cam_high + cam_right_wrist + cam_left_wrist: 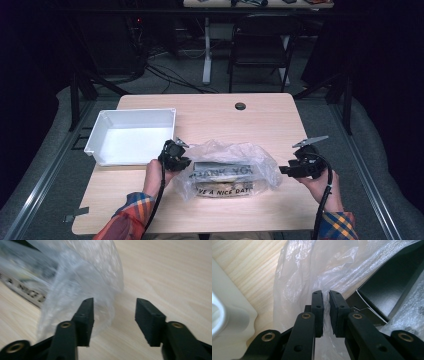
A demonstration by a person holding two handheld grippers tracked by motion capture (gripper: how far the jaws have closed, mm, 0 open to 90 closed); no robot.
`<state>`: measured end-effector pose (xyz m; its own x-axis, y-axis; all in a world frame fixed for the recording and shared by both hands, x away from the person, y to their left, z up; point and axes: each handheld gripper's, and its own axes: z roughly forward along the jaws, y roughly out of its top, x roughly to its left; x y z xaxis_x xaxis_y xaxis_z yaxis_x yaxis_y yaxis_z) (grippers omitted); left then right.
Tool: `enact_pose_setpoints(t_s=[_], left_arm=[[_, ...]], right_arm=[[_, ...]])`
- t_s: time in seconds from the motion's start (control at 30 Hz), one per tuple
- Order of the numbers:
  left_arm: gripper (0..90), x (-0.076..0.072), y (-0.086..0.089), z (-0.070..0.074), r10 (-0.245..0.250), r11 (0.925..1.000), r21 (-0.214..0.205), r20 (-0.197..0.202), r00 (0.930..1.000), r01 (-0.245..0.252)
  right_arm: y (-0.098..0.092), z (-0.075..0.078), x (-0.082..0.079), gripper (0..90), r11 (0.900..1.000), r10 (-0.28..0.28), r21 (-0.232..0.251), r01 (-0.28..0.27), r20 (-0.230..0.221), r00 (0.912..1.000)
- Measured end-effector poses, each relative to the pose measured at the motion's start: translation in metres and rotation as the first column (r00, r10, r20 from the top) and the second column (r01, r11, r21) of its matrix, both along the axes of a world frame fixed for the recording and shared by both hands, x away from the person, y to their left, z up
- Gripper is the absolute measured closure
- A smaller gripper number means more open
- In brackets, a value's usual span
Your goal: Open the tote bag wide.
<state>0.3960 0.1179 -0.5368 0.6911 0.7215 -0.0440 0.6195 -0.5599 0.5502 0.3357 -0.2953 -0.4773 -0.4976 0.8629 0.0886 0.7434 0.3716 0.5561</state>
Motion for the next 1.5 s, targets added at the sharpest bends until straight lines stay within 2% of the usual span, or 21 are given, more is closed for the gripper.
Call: enact_pose_setpoints(t_s=[0.1,0.2,0.27,0.33,0.4,0.43,0.5,0.57,0.67,0.83,0.93,1.0,1.07,1.1,1.13,1.17,1.23,1.33,1.4,1.47,1.5], left_arm=[[81.7,0.001,-0.001,0.000,-0.002,1.0000,0.003,0.002,1.0000,0.002],[81.1,0.002,-0.002,0.000,-0.007,1.0000,-0.001,-0.001,1.0000,0.007],[80.6,0.002,-0.003,0.000,-0.012,0.9999,0.001,-0.002,0.9999,0.012],[80.1,0.001,-0.003,0.000,-0.012,0.9999,-0.002,0.000,0.9999,0.012],[80.0,0.001,-0.002,0.000,-0.011,0.9999,0.002,0.003,0.9999,0.011],[80.0,0.002,-0.002,0.000,-0.010,1.0000,-0.001,0.002,1.0000,0.010],[80.1,0.002,-0.002,-0.001,-0.009,1.0000,0.001,0.002,1.0000,0.009],[80.3,0.003,-0.002,-0.002,-0.006,1.0000,0.008,0.003,1.0000,0.005],[80.8,0.005,-0.005,-0.005,-0.008,0.9998,0.017,0.005,1.0000,0.008],[81.1,0.006,-0.009,-0.010,-0.007,0.9988,0.048,0.011,0.9999,0.006],[81.2,0.008,-0.009,-0.014,-0.009,0.9980,0.063,0.013,0.9999,0.008],[81.1,0.009,-0.009,-0.016,-0.016,0.9973,0.072,0.005,0.9999,0.015],[81.1,0.009,-0.011,-0.018,-0.017,0.9957,0.091,0.020,0.9997,0.015],[81.2,0.009,-0.011,-0.019,-0.022,0.9946,0.102,0.017,0.9996,0.020],[81.2,0.008,-0.012,-0.020,-0.025,0.9938,0.108,0.019,0.9995,0.022],[81.1,0.008,-0.012,-0.021,-0.026,0.9936,0.110,0.023,0.9994,0.024],[80.8,0.007,-0.013,-0.021,-0.034,0.9935,0.109,0.017,0.9993,0.032],[79.1,0.007,-0.010,-0.020,-0.030,0.9961,0.083,0.000,0.9995,0.030],[76.0,0.008,-0.005,-0.018,-0.029,0.9978,0.059,-0.010,0.9995,0.029],[72.5,0.009,-0.002,-0.014,-0.028,0.9990,0.035,-0.024,0.9993,0.029],[71.0,0.009,0.000,-0.012,-0.026,0.9994,0.021,-0.026,0.9993,0.027]], right_arm=[[0.010,0.012,0.000,42.0,0.9993,0.023,0.027,-0.024,0.056,0.9982],[0.035,0.018,0.006,38.2,0.9947,0.089,0.041,-0.094,0.107,0.9903],[0.054,0.016,0.013,35.8,0.9906,0.133,0.022,-0.135,0.094,0.9867],[0.070,0.007,0.023,38.1,0.9855,0.170,-0.007,-0.170,0.057,0.9838],[0.079,-0.006,0.034,49.9,0.9856,0.154,-0.073,-0.152,0.010,0.9881],[0.081,-0.013,0.040,62.0,0.9853,0.147,-0.087,-0.147,-0.009,0.9892],[0.079,-0.024,0.047,80.1,0.9896,0.112,-0.088,-0.114,-0.022,0.9934],[0.077,-0.032,0.051,88.5,0.9930,0.093,-0.072,-0.094,-0.016,0.9955],[0.076,-0.039,0.056,90.0,0.9933,0.078,-0.084,-0.080,-0.024,0.9967],[0.081,-0.048,0.062,90.0,0.9873,0.052,-0.149,-0.054,-0.014,0.9985],[0.082,-0.054,0.066,90.0,0.9777,0.031,-0.208,-0.031,-0.003,0.9995],[0.084,-0.058,0.067,90.0,0.9711,0.027,-0.237,-0.026,0.000,0.9996],[0.086,-0.060,0.067,90.0,0.9635,0.020,-0.267,-0.016,0.012,0.9997],[0.087,-0.062,0.067,90.0,0.9630,0.015,-0.269,-0.009,0.018,0.9997],[0.087,-0.061,0.066,90.0,0.9522,0.018,-0.305,-0.014,0.011,0.9998],[0.087,-0.063,0.066,90.0,0.9558,0.010,-0.294,-0.003,0.021,0.9997],[0.087,-0.064,0.066,90.0,0.9453,0.012,-0.326,-0.009,0.008,0.9999],[0.086,-0.066,0.066,90.0,0.9429,0.016,-0.332,-0.019,-0.010,0.9998],[0.083,-0.065,0.065,89.6,0.9593,0.011,-0.282,-0.013,-0.007,0.9999],[0.078,-0.057,0.062,75.1,0.9683,0.021,-0.249,-0.021,-0.003,0.9998],[0.075,-0.052,0.060,71.0,0.9776,0.024,-0.209,-0.022,0.009,0.9997]])
